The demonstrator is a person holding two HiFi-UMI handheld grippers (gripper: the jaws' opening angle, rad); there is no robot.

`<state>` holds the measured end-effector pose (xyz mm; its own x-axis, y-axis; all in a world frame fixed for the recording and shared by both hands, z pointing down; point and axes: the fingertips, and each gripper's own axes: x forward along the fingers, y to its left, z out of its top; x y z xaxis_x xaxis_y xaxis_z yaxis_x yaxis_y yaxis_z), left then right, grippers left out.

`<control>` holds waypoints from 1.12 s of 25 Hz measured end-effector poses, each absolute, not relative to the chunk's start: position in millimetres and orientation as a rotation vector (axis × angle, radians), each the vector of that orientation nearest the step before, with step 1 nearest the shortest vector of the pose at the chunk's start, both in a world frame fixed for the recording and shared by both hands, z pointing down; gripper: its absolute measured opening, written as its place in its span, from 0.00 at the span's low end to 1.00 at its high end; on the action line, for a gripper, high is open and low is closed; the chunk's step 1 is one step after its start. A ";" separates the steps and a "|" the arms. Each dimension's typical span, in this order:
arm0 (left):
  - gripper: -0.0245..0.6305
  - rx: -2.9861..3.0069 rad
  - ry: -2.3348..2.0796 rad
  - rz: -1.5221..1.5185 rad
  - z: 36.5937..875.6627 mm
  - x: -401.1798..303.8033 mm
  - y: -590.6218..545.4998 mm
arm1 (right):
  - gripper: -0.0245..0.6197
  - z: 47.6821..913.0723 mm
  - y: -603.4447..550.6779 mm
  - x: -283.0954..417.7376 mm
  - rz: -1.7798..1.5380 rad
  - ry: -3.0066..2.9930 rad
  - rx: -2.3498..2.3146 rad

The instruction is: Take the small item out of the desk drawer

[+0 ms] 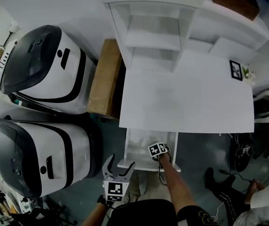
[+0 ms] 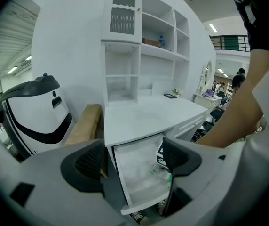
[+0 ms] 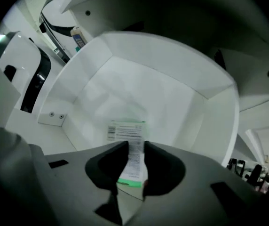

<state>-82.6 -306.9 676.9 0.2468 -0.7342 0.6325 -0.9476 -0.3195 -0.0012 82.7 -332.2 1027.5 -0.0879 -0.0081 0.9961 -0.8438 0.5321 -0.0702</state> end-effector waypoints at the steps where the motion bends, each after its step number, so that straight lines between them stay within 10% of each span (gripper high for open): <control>1: 0.64 2.152 -1.540 0.757 673.5 -83.9 -308.1 | 0.16 1019.5 -338.5 84.6 0.799 -1.520 0.800; 5: 0.64 2.180 -1.525 0.747 661.8 -93.9 -306.0 | 0.11 1002.9 -335.4 83.6 0.837 -1.555 0.818; 9: 0.64 2.166 -1.501 0.744 671.1 -102.9 -303.5 | 0.73 1023.2 -319.0 62.2 0.981 -1.579 0.686; 18: 0.64 2.157 -1.474 0.724 691.5 -115.4 -291.8 | 0.55 1025.7 -328.4 52.7 0.561 -1.588 0.588; 28: 0.64 2.355 -1.564 0.567 587.8 -150.7 -304.7 | 0.55 738.7 -357.3 13.1 0.527 -2.149 1.078</control>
<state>-150.7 -304.7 587.8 0.3449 -0.8212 0.4545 -0.9218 -0.3878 -0.0012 13.1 -357.3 738.7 -0.4366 -0.5453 0.7155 -0.8145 0.5774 -0.0570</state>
